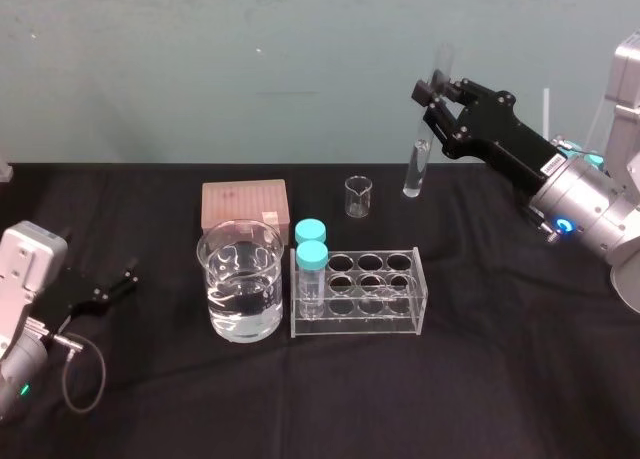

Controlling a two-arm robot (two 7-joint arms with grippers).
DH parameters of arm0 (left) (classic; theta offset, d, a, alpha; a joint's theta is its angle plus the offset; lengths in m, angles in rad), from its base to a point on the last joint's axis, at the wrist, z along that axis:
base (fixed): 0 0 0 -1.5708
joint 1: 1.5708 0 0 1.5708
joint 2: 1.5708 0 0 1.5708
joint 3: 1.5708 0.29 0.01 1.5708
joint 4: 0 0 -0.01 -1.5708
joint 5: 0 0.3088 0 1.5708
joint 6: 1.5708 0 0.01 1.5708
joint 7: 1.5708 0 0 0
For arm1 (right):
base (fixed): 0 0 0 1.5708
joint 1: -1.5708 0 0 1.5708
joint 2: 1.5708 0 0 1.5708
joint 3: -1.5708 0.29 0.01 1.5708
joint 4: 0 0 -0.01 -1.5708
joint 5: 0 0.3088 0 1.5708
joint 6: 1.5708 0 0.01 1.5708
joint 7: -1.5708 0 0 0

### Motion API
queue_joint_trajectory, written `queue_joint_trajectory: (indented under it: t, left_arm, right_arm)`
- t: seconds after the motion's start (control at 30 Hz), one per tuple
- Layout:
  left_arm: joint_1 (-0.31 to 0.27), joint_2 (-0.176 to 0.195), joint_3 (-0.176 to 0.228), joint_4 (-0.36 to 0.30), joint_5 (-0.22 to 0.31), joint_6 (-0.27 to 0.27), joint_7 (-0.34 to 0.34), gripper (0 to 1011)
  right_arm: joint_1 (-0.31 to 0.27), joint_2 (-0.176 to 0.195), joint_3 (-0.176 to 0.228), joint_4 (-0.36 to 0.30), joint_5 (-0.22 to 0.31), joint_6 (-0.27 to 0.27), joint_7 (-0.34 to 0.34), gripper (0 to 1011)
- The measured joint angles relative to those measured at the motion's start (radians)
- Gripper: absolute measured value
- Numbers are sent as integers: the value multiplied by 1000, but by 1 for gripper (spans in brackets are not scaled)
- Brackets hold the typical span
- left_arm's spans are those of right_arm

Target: Hold the test tube with one hand and immerse one end into the beaker, then return it to the test tube rack.

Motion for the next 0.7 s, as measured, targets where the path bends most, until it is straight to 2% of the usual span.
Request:
queue_joint_trajectory:
  t: [0.23,0.7]
  left_arm:
    - [0,0,0,0,0,0,0,1000]
    - [0,0,0,0,0,0,0,1000]
  right_arm:
    - [-20,12,3,-32,5,14,-18,226]
    - [-32,18,0,-41,4,28,-35,226]
